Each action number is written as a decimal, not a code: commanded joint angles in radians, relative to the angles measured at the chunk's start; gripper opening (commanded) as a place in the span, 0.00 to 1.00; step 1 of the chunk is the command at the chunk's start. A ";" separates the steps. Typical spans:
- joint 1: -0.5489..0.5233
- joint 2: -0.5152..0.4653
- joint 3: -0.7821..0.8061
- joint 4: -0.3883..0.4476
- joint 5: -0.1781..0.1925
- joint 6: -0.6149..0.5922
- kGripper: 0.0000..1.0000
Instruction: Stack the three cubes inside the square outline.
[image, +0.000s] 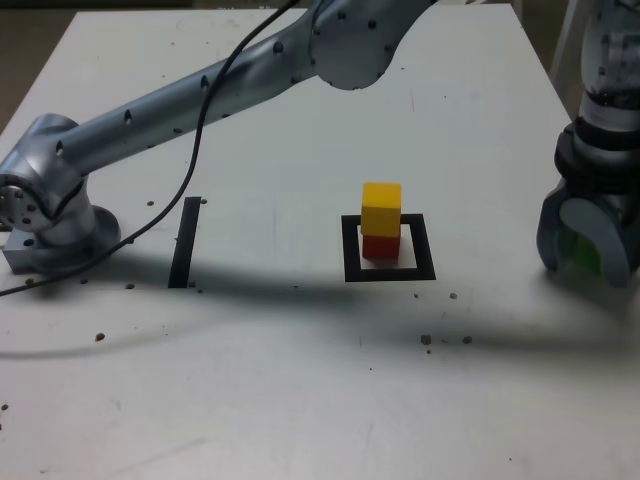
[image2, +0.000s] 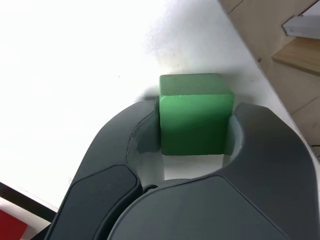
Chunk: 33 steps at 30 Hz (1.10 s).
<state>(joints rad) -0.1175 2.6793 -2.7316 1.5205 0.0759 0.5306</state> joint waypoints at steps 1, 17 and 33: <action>-0.001 -0.005 -0.041 0.011 0.004 -0.004 0.29; -0.001 -0.194 0.090 0.118 0.032 -0.124 0.29; -0.003 -0.565 0.613 0.109 0.060 -0.333 0.29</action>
<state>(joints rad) -0.1176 2.1625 -2.1499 1.6034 0.1343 0.2104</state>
